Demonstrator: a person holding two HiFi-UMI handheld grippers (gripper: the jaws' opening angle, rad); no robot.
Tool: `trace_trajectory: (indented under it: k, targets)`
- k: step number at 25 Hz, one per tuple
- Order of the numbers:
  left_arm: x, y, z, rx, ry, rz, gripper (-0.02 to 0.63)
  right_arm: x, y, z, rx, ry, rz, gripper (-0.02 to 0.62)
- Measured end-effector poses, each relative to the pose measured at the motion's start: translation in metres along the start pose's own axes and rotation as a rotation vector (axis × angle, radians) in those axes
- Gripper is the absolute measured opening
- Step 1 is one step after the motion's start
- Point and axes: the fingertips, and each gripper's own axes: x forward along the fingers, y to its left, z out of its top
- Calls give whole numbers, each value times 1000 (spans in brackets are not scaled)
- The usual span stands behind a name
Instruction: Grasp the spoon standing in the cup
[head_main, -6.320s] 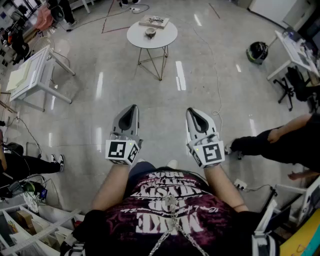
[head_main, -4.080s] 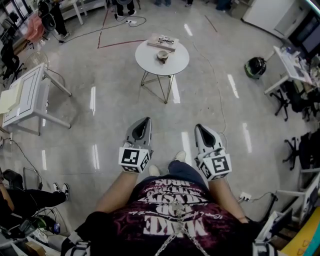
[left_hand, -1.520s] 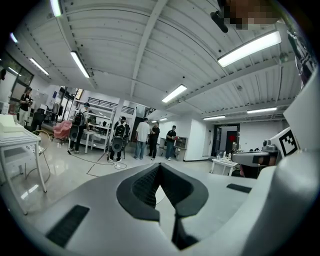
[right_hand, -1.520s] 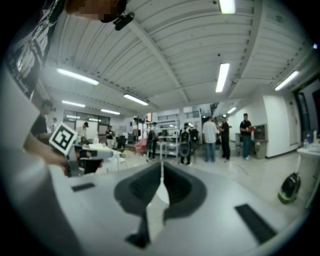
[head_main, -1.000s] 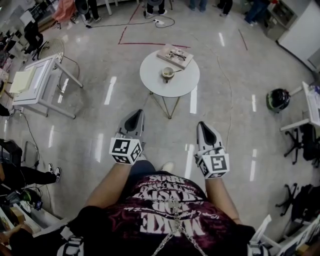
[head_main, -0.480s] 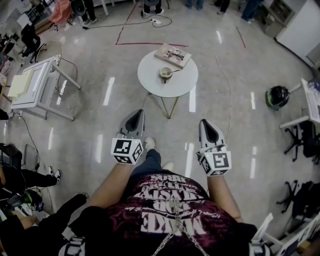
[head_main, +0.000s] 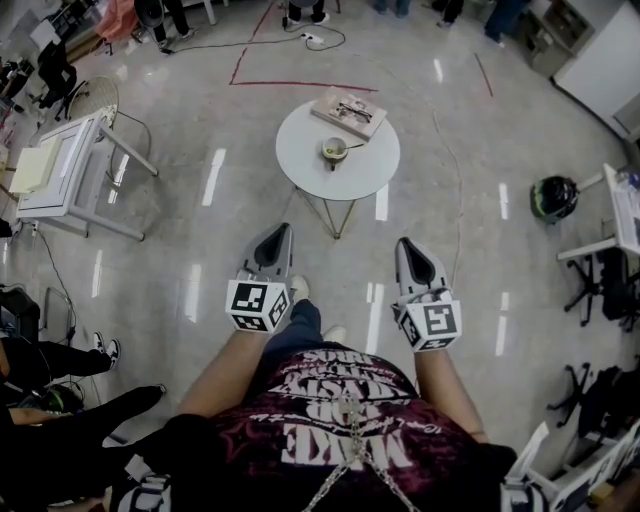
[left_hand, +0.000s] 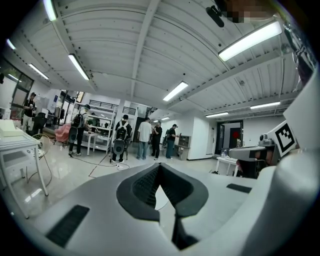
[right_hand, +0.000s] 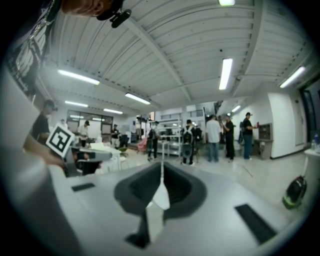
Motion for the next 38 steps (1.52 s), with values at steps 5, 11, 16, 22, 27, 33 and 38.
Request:
trace_trajectory:
  k: [5,11,16,22,27,33,38]
  targets:
    - [24,9,0,4,17,-24,23,23,-4,-2,5,20,-2,37]
    - [54,21,-1,-1,41,-46,23,50,-14,-7,26,46,-11,37]
    - [79,36,-3,-7,56,-52,23,77,-22,-8,35,59,-15,37]
    - [101,59,5,-12,55,-48,23,109,-27,-4,40,63,-13,37]
    - [117,76,16,-11,42,-53,23,133,-27,7,22,53,-16,37]
    - [129,96,32,-8,13,-75,23,156,-20,23,6,45,-29,37]
    - [140,115,38,-8,5,-96,23,176,-16,30,1,45,-51,37]
